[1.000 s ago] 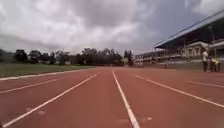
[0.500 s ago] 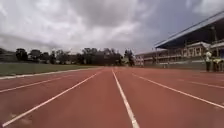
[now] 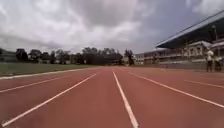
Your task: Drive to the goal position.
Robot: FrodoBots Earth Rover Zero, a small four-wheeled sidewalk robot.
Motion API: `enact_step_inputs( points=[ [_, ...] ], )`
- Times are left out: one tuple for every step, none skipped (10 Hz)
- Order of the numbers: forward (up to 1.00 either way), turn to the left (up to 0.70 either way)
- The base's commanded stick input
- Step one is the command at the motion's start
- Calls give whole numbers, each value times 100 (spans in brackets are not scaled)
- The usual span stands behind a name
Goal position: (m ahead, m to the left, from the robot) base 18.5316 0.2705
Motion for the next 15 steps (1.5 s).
enact_step_inputs(
  points=[
    [60,0],
    [60,0],
    [60,0],
    [60,0],
    [60,0],
    [60,0],
    [60,0],
    [60,0],
    [60,0],
    [60,0],
    [60,0],
    [60,0],
    [60,0],
    [60,0],
    [60,0]
  ],
)
